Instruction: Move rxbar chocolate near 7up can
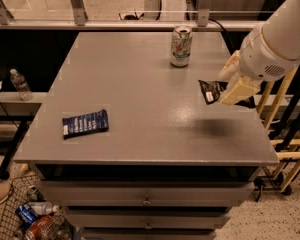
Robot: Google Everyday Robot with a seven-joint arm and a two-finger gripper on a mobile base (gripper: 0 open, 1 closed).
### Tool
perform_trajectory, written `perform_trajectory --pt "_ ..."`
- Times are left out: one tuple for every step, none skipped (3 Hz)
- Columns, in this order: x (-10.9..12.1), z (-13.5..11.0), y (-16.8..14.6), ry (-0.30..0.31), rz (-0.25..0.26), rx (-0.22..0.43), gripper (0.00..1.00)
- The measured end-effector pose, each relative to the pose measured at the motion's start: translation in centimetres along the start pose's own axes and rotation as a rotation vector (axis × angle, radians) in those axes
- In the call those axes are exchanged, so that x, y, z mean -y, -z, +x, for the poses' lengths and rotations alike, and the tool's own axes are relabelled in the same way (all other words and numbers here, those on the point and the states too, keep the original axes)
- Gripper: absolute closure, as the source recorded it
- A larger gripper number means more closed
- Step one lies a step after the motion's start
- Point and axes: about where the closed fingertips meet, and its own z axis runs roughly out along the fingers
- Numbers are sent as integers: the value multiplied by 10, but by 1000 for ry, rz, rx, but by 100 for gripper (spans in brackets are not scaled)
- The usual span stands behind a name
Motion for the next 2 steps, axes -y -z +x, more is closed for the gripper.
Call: perform_trajectory --pt "35 -5 -11 55 12 2 100" --pt "78 -6 -29 85 31 -7 100"
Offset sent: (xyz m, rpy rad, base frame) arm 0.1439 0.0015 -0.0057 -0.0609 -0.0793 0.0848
